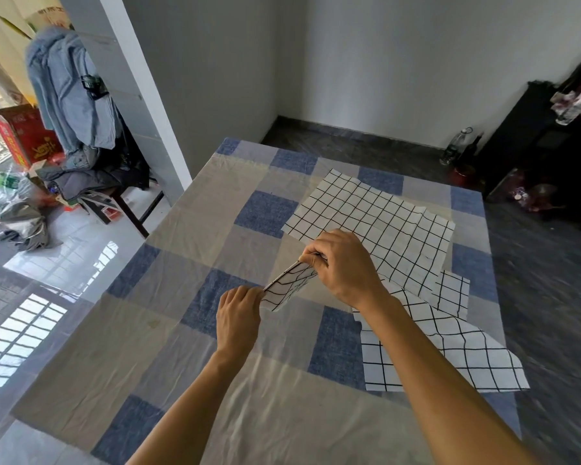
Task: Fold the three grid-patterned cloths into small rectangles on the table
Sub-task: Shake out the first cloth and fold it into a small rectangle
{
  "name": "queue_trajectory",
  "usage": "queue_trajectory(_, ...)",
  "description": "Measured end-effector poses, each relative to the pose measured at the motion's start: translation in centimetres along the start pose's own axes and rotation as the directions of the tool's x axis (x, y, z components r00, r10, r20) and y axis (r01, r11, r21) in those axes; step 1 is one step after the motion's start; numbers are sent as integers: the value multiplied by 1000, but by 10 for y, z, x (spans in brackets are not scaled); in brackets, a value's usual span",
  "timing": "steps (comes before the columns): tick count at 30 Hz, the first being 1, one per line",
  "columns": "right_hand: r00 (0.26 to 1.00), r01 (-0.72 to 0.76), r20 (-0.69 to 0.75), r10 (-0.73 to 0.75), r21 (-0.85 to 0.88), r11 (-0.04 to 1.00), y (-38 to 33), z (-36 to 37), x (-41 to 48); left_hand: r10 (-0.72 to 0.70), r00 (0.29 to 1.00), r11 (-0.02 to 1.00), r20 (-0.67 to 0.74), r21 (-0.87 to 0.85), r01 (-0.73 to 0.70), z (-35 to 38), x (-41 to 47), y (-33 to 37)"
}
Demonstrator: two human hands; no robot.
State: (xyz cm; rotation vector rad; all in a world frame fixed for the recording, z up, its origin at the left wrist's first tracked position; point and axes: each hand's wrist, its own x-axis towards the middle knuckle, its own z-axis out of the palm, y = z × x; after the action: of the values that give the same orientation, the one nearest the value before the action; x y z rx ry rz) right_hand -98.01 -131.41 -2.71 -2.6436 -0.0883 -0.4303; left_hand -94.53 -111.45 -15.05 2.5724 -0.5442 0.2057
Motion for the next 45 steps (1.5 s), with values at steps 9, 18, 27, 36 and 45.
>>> queue_trajectory(9,999,-33,-6,33,8,999,0,8,-6,-189,974,982,127,11,189,3,4,-15)
queue_trajectory(18,993,-121,-10,122,33,992,0,8,-3,94,982,951,-166,-276,-138,-22,24,55)
queue_trajectory(27,990,-136,-32,137,52,989,7,-7,-8,109,968,959,-226,-232,-162,-26,33,66)
queue_trajectory(36,980,-146,-122,160,114,983,4,-31,-9,25,993,969,-119,-241,-53,-35,19,62)
queue_trajectory(45,974,-117,-169,150,190,975,-10,-45,-18,67,997,925,-42,-373,-78,-52,7,72)
